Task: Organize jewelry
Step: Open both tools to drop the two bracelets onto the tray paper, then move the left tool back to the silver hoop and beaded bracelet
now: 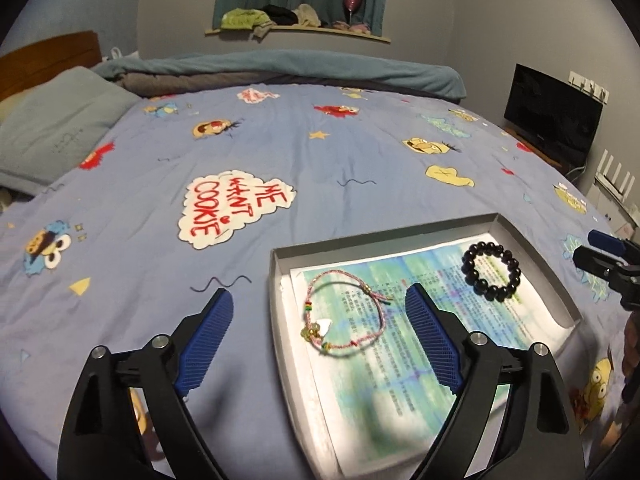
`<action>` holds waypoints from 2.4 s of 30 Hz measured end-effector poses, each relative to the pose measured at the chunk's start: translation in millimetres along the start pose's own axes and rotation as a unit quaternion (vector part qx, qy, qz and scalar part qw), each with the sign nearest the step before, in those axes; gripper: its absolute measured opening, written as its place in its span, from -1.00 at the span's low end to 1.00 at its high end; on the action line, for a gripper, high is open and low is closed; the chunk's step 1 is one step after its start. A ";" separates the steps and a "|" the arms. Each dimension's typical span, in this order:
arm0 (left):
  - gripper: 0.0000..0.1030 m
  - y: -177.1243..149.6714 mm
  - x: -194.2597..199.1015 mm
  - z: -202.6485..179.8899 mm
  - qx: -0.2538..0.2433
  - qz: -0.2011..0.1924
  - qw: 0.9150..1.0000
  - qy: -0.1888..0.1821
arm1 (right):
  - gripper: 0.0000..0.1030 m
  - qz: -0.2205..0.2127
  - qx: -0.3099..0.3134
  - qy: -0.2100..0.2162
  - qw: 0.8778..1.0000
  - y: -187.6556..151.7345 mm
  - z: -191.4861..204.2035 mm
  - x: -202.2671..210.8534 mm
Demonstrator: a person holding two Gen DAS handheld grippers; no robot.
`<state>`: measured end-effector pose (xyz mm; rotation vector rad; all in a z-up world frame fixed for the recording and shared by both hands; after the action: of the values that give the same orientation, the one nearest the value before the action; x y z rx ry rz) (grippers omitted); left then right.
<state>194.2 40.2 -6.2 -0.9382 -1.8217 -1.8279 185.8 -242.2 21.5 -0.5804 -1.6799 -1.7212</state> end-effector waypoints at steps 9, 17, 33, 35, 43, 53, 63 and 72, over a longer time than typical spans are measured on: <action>0.77 -10.9 36.0 -1.2 -0.011 -0.017 1.000 0.019 | 0.89 -0.004 -0.008 -0.026 1.000 -23.7 -16.4 32.6; 0.79 -24.1 64.0 4.6 -0.002 -0.025 1.000 0.018 | 0.89 -0.013 -0.007 -0.029 0.999 -40.0 -20.9 61.5; 0.80 -65.2 95.2 12.8 -0.014 -0.012 0.999 0.031 | 0.89 -0.010 0.000 -0.021 1.000 -73.1 -21.7 91.4; 0.80 -73.4 96.8 16.9 -0.012 -0.005 0.999 0.032 | 0.89 -0.003 -0.002 -0.020 1.000 -81.1 -22.8 90.6; 0.80 -106.6 95.4 32.2 0.000 0.021 0.999 0.034 | 0.89 0.016 0.005 -0.023 1.000 -106.5 -22.1 87.5; 0.80 -139.4 94.9 7.9 -0.017 0.038 0.999 0.005 | 0.89 0.040 0.015 -0.009 0.999 -131.5 -13.8 79.0; 0.74 -153.8 70.3 -44.9 -0.078 0.042 0.995 -0.038 | 0.89 0.064 0.022 0.011 0.998 -152.0 -3.7 69.0; 0.39 -154.9 48.7 -45.5 -0.081 0.056 0.994 -0.043 | 0.89 0.073 0.022 0.018 0.997 -160.5 -5.2 64.6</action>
<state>44.7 16.1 -80.4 -1.1697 -1.6517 -1.9140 27.4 -262.9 -45.0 -0.6313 -1.6058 -1.5790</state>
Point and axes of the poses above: each gripper's, at about its wrist camera, not at the fingertips, and x roughly against the way its jaws point, z to its left, y to its top, the point moved 4 cm from there along -x, roughly the way its jaws point, and after that the axes turned 3 degrees about z, right-handed, at the moved point
